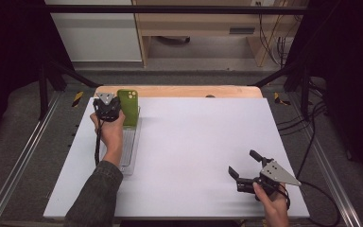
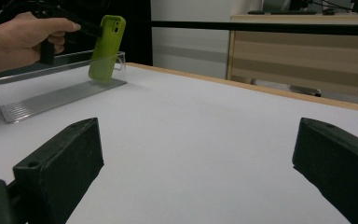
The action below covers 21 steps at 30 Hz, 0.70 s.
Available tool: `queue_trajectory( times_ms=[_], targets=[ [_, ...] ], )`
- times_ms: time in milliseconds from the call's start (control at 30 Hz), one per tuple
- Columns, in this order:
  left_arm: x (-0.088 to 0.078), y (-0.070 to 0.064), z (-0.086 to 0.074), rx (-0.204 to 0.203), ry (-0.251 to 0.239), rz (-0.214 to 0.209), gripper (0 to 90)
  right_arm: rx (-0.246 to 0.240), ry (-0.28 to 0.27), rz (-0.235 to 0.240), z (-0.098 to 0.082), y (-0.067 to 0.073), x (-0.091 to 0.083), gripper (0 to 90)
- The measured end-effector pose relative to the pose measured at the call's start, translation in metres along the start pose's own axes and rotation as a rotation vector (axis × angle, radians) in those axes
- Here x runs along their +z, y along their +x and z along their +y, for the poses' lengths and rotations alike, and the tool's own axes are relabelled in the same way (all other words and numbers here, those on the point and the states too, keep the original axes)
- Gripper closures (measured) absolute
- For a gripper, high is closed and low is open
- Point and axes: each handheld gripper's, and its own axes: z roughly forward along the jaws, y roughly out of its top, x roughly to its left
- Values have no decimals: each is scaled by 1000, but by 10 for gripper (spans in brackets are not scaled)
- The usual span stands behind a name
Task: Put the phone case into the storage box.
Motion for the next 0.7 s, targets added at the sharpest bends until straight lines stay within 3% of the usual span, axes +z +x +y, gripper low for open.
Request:
queue_trajectory(
  times_ms=[700],
  targets=[
    [2, -1, 0, 5, 7, 13, 866, -1, 4, 1, 0, 0, 1, 18]
  ],
)
